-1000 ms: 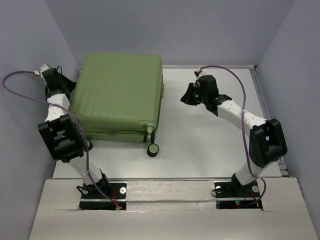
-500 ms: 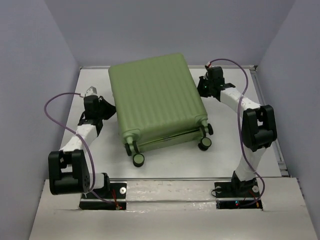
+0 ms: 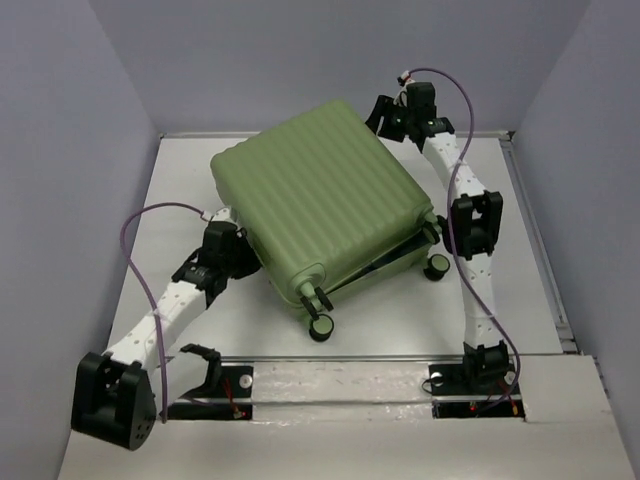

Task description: Pack the luggage

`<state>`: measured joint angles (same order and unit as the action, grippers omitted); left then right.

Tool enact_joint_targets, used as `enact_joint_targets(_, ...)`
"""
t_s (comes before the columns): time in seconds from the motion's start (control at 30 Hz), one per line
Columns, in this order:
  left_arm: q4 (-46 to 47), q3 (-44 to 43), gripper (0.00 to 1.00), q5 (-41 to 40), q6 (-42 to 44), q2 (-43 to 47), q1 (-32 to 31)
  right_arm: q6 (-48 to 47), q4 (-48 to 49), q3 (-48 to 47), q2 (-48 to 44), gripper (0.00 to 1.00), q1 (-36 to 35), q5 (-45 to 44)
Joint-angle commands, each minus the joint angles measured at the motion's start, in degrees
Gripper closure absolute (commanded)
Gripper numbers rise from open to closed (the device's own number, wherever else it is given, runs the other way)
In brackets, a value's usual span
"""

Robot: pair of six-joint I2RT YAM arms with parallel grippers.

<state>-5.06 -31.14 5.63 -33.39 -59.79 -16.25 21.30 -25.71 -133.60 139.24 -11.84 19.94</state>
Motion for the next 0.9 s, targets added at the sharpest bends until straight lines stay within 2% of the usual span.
enact_joint_targets(0.0,-5.6,-11.2,0.82,-12.9,5.6,8.2,-2.2,3.9,-9.5,-16.9,-0.8,0.27,-2.3,0.8)
enact_joint_targets(0.07,-6.8,-16.9,0.72,-24.5,7.6,10.6,-2.0,4.7,-7.2,-8.8,-8.1,0.21,0.0,-2.4)
enact_joint_targets(0.1,-6.6,-18.5,0.62,-25.8,7.9,12.5,-1.8,3.8,-6.1,-5.5,-13.7,0.20,0.5,-5.5)
enact_joint_targets(0.17,-5.1,-22.8,0.51,-26.9,8.0,13.7,-1.7,2.1,-4.9,1.8,-18.9,0.20,0.5,-11.7)
enact_joint_targets(0.2,-5.0,-24.2,0.50,-27.0,8.1,13.6,-1.7,1.1,-4.9,4.0,-21.4,0.21,0.5,-13.3)
enact_joint_targets(0.23,-4.4,-27.3,0.50,-26.9,8.2,13.3,-1.7,-0.3,-3.9,6.7,-27.2,0.30,0.5,-14.0)
enact_joint_targets(0.27,-4.0,-29.1,0.50,-26.6,8.6,11.6,-1.6,-0.6,-3.2,13.7,-30.4,0.44,0.5,-14.6)
enact_joint_targets(0.3,-3.6,-30.8,0.49,-25.5,8.7,10.3,-1.5,-0.3,-0.6,18.2,-33.9,0.63,0.5,-14.4)
enact_joint_targets(0.33,-1.9,-34.7,0.48,-24.5,9.0,8.7,-1.5,0.4,1.4,23.2,-41.5,0.91,0.5,-13.9)
enact_joint_targets(0.37,-1.1,-36.8,0.48,-23.3,9.2,4.1,-1.3,1.4,3.3,28.4,-45.3,0.93,0.5,-12.7)
enact_joint_targets(0.4,-0.7,-38.9,0.47,-22.4,8.9,1.2,-1.0,2.2,5.2,38.8,-49.2,0.93,0.5,-11.8)
enact_joint_targets(0.47,0.2,-47.1,0.47,-18.0,9.0,-4.9,0.0,3.2,7.7,48.0,-59.7,0.93,-3.6,-12.1)
enact_joint_targets(0.5,0.0,-50.0,0.47,-17.6,8.9,-11.3,0.9,3.5,8.0,52.3,-63.0,0.93,-5.4,-12.6)
enact_joint_targets(0.53,-0.5,-53.1,0.47,-13.0,7.6,-14.4,1.9,3.7,8.0,60.3,-66.3,0.93,-7.3,-12.6)
enact_joint_targets(0.63,-2.8,-66.4,0.47,-4.1,6.0,-27.5,5.7,5.1,5.1,71.9,-77.7,0.93,-13.7,-12.4)
enact_joint_targets(0.67,-5.3,-73.3,0.47,-3.7,6.1,-34.0,6.3,5.9,4.0,73.8,-80.1,0.93,-16.5,-12.1)
enact_joint_targets(0.7,-6.9,-77.0,0.46,-2.9,6.3,-37.6,7.2,6.6,2.7,75.3,-84.0,0.93,-18.1,-11.9)
enact_joint_targets(0.73,-11.3,-85.3,0.45,-2.6,6.8,-40.8,8.8,7.4,0.0,77.8,-85.7,0.93,-21.6,-11.7)
enact_joint_targets(0.77,-11.4,-85.4,0.45,-2.0,6.8,-44.4,9.6,7.8,-1.7,78.7,-87.3,0.93,-21.7,-11.9)
enact_joint_targets(0.8,-14.9,-93.0,0.44,-1.1,7.5,-50.7,10.5,8.3,-3.4,79.5,-88.6,0.93,-25.0,-12.3)
enact_joint_targets(0.87,-19.1,-101.9,0.42,-0.1,8.9,-58.2,12.4,9.2,-7.6,82.5,-92.1,0.93,-28.0,-15.2)
